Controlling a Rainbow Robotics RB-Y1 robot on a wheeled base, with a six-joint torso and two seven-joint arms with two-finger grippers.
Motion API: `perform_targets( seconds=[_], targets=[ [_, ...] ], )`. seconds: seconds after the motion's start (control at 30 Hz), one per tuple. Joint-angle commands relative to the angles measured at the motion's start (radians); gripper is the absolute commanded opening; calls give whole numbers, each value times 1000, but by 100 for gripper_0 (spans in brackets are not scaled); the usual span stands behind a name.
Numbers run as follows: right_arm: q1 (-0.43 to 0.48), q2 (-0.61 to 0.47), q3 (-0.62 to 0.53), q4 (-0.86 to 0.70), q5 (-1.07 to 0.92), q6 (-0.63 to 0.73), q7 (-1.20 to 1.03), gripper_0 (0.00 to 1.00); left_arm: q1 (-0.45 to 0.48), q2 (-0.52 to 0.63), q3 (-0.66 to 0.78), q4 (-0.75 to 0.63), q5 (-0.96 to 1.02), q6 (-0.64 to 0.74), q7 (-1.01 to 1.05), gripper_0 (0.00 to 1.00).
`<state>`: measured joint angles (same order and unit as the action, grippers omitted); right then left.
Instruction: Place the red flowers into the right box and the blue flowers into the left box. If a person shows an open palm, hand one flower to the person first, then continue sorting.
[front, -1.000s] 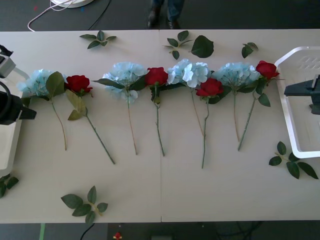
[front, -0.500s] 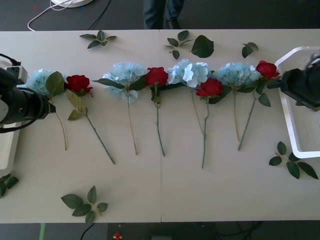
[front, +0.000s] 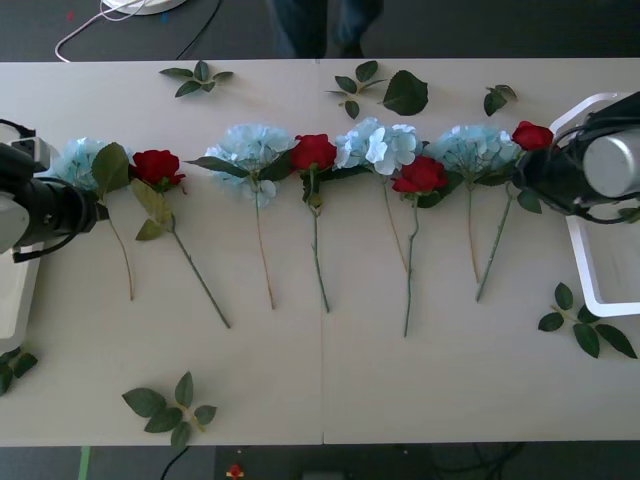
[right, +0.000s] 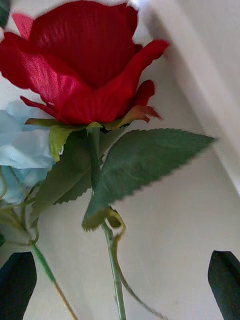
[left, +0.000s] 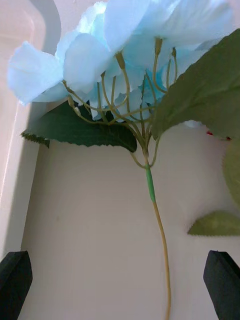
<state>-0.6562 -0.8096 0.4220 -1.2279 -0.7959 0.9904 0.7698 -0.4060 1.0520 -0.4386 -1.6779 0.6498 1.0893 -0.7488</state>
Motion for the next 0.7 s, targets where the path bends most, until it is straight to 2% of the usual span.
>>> perform_targets(
  seconds=[0.03,0.2,0.4,0.57,0.6,0.63,0.67,0.7],
  targets=[
    [-72,46,37,59,37,-45,11,100,-88,-43,-54,73,-30,-48,39,100],
    [-102,82,49,134,75,-73,16,100,-99,-75,-83,138,-52,-117,37,100],
    [-149,112,124,254,93,-168,19,100,-113,-107,-130,201,-108,-172,42,100],
    [-157,127,132,274,116,-177,26,100,-114,-129,-149,239,-122,-223,43,100],
    [-157,127,135,274,113,-179,28,90,-114,-135,-157,256,-127,-247,42,100],
    [-157,127,135,274,113,-180,29,74,-114,-138,-163,262,-131,-255,43,100],
    [-157,129,139,274,113,-188,31,26,-114,-145,-170,279,-147,-282,43,100],
    [-157,129,141,274,113,-193,31,7,-114,-152,-172,287,-150,-296,43,100]
  ],
)
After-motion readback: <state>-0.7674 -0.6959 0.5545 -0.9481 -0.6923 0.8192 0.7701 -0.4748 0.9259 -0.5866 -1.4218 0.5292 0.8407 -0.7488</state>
